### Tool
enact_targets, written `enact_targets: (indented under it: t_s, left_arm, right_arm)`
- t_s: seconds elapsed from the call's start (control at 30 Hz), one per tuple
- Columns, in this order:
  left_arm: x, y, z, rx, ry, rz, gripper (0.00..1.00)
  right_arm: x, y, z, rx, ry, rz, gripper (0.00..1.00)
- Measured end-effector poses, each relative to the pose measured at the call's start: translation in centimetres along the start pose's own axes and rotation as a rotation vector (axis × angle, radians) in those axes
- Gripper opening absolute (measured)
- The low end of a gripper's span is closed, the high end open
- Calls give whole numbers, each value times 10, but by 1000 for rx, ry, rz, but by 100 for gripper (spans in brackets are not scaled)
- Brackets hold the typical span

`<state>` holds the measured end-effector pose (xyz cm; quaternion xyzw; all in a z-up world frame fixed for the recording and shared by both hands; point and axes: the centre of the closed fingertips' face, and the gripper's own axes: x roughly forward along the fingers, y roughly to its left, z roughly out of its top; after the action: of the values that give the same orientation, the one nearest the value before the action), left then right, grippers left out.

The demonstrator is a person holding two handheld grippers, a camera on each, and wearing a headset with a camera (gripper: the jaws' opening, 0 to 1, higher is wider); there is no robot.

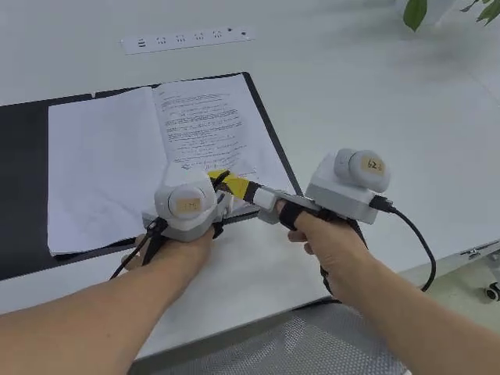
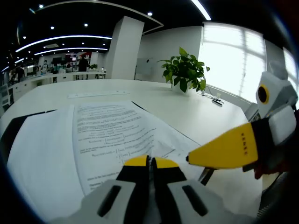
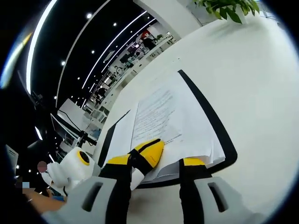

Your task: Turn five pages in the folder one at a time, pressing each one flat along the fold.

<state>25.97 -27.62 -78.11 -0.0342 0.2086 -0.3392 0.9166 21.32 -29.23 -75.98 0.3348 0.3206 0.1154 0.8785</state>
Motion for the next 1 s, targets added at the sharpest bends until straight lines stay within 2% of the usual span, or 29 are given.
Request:
enact_targets:
  t_s: [0.13,0.3,0.47,0.67,0.73,0.77,0.87,1.0]
  left_arm:
    - [1,1,0,0,1,1,2]
    - [1,1,0,-1,3,2,2]
    - [2,1,0,-8,8,5,2]
    - [2,1,2,-31,27,-1,3]
    - [1,-2,4,-77,36,-16,6]
    - [0,-1,4,-71,37,-17,8]
    - [-6,-3,3,-72,57,-22,11]
    - [-21,4,5,-48,92,-6,18]
  right_arm:
    - [1,-14,3,16,-15,-42,26]
    - [1,-26,5,-5,-22,-88,5]
    - [3,-24,4,-1,-21,-88,0]
    - [0,-23,5,-3,-30,-92,0]
    - [-1,-22,6,7,-32,-88,0]
    - [-2,-22,7,9,-34,-87,0]
    - [-3,-18,8,18,-38,-76,0]
    - [-6,-9,12,19,-55,-62,0]
